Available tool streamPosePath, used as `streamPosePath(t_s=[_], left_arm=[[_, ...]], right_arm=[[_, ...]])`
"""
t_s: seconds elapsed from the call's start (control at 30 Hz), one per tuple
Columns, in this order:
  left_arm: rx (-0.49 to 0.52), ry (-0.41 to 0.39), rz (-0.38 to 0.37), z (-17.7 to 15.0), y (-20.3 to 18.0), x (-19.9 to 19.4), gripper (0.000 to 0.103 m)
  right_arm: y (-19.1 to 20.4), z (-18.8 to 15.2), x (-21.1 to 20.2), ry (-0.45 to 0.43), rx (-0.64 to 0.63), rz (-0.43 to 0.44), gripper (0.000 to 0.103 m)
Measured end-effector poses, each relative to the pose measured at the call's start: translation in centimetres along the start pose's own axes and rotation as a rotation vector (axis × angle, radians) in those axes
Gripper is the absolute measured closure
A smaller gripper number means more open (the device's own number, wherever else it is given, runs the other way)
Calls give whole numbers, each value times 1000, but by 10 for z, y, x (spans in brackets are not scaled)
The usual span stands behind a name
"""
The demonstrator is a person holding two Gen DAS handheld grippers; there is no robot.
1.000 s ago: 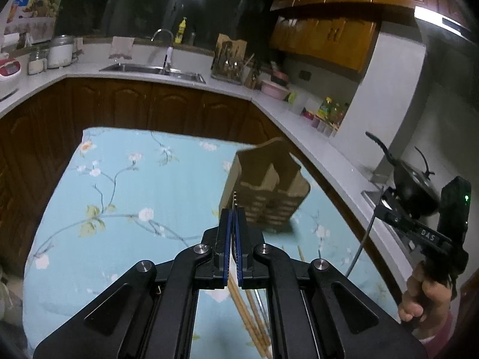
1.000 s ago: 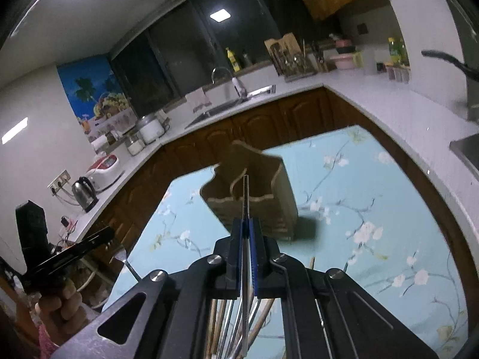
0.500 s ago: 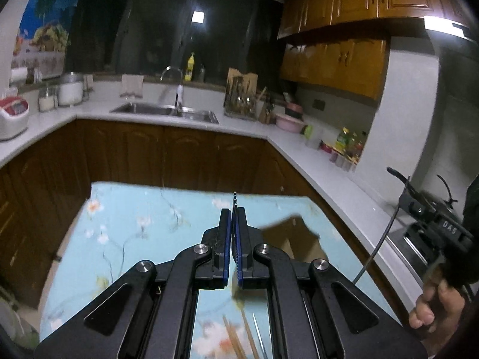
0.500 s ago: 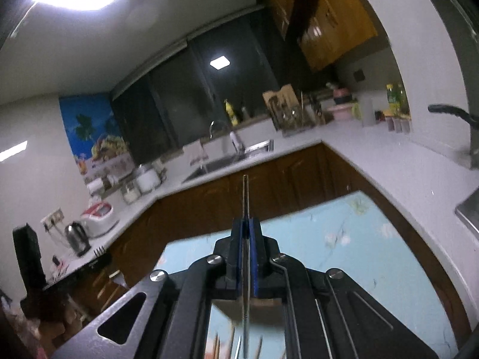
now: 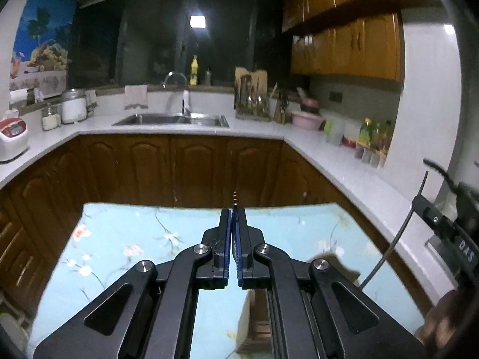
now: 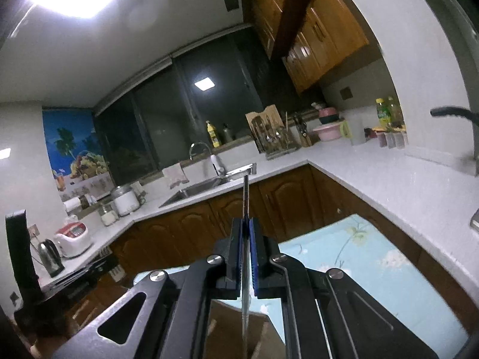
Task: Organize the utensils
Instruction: 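Lift the fork and steel utensil and carry both over the wooden caddy, then open the left tool over the caddy while the right tool releases its utensil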
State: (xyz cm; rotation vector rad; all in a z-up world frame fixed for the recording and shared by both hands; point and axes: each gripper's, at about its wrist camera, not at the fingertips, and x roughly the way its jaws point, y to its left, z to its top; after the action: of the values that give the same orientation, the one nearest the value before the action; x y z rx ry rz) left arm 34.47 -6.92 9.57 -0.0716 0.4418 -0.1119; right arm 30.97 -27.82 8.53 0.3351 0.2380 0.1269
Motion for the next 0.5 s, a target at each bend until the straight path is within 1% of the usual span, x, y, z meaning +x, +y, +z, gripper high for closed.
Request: streamPosePath(t_s=[0.07,0.2,0.33,0.5], left_arm=[[2,16,-10,-10,-5,10,101],[20,50,-1,-26,-13,25,101],[48,81,-5,-38,-20,32,101],[69,103,-21,-38,-27,34,100]], right_arm=[[-4,-14,4,-3,2,3,98],[-13,-32,10,6,9,-13,98],[-21,-36,15,48,34,-21,98],[-25,-38,23,96,33,-14,98]])
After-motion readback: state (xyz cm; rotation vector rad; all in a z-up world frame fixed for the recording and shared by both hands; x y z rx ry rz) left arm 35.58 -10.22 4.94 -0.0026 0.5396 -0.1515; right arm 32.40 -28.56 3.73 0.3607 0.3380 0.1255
